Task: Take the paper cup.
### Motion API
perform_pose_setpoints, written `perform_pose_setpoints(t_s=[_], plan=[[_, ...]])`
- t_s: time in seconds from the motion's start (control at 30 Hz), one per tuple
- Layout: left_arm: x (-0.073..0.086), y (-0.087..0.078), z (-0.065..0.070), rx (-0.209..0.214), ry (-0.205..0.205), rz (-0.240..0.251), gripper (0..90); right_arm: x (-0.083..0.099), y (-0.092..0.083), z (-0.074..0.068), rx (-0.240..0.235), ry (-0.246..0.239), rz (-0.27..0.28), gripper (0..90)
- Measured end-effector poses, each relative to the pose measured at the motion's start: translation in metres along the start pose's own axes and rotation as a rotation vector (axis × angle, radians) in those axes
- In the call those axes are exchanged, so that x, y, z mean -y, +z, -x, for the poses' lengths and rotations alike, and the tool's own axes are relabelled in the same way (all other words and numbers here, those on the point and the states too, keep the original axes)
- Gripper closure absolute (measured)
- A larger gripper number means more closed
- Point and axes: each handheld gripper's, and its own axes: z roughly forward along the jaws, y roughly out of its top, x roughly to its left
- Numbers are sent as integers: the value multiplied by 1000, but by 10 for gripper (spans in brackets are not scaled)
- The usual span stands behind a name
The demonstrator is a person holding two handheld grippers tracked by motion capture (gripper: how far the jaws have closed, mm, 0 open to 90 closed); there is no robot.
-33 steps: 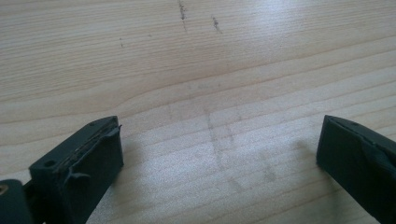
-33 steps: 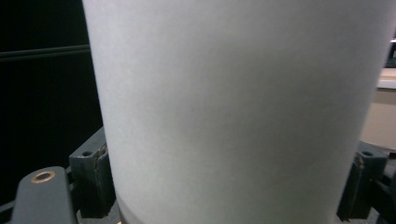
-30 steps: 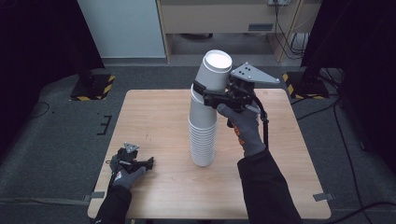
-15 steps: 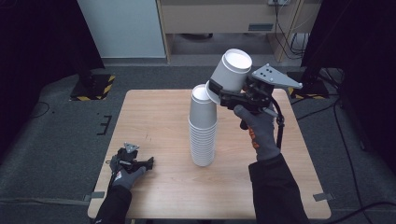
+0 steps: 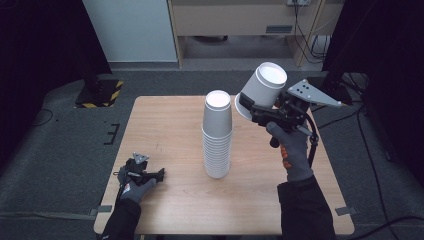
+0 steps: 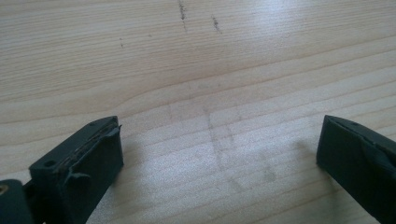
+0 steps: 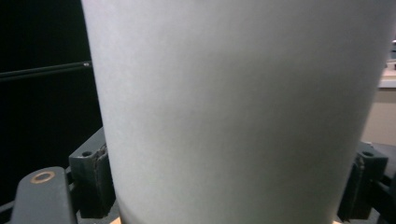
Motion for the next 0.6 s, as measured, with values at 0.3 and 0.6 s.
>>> perform_pose_setpoints(t_s=[0.3, 0.6], plan=[[0, 0, 0, 0, 0, 0, 0, 18, -13, 8, 18, 18, -26, 152], [0, 0, 0, 0, 1, -1, 0, 35, -19, 14, 21, 40, -51, 152]])
